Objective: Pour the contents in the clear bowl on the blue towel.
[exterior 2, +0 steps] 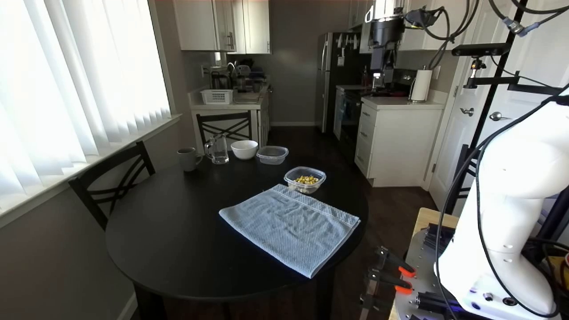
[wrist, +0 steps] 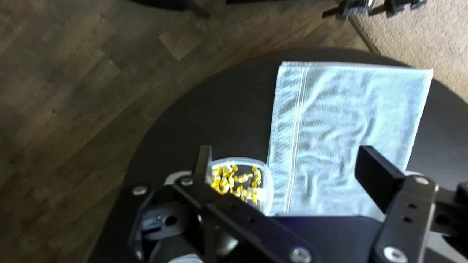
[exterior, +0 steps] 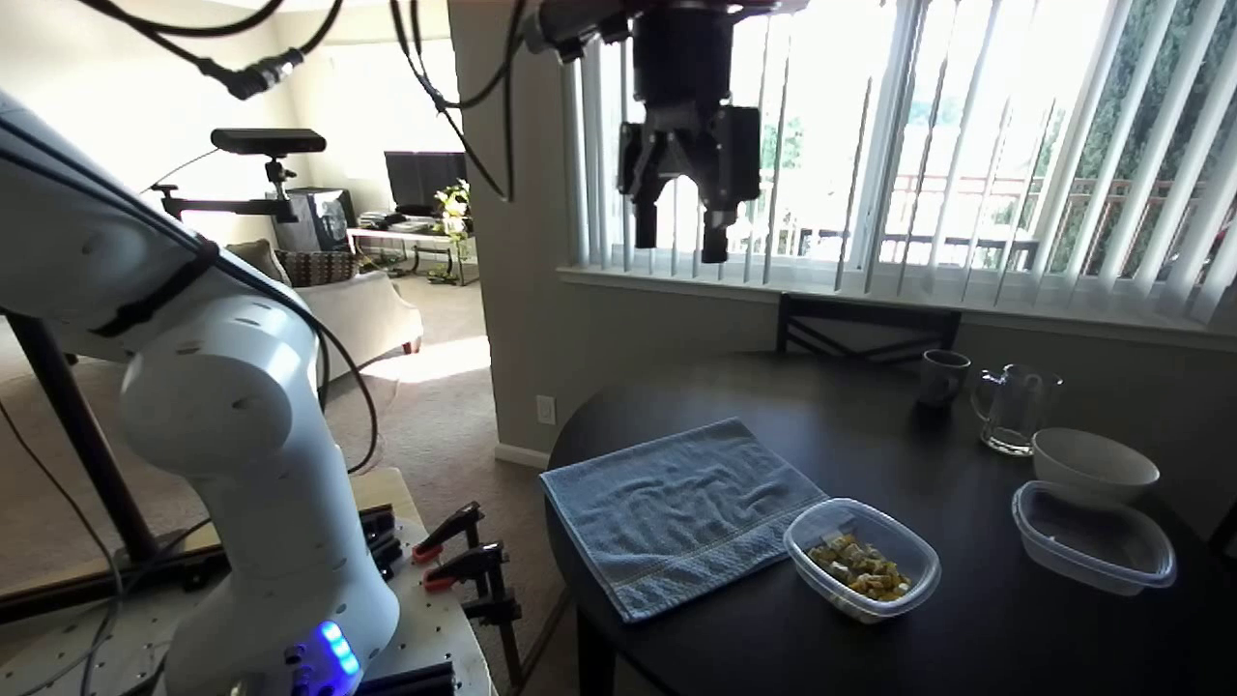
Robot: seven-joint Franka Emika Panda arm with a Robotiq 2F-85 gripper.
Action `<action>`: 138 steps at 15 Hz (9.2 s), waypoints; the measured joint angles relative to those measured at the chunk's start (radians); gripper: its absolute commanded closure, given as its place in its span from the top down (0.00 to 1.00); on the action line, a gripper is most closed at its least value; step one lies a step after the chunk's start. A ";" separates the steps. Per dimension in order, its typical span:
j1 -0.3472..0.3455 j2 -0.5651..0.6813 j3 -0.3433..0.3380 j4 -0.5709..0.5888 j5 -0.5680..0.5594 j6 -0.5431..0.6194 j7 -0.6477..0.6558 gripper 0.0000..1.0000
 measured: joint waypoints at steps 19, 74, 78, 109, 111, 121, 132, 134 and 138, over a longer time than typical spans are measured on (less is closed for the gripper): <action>0.034 0.872 0.050 0.342 0.147 0.512 0.157 1.00; -0.083 1.564 0.196 0.933 0.166 0.299 0.025 0.66; -0.082 1.565 0.194 0.933 0.166 0.299 0.025 0.31; -0.018 1.293 0.297 0.614 0.309 0.122 0.037 0.03; -0.011 1.272 0.308 0.592 0.309 0.076 0.025 0.03; -0.033 1.243 0.345 0.636 0.305 -0.151 -0.429 0.03; -0.017 1.331 0.362 0.777 0.278 -0.597 -0.772 0.03; 0.008 1.363 0.371 0.804 0.247 -0.688 -0.775 0.03; 0.045 1.445 0.388 0.888 0.160 -0.852 -0.799 0.03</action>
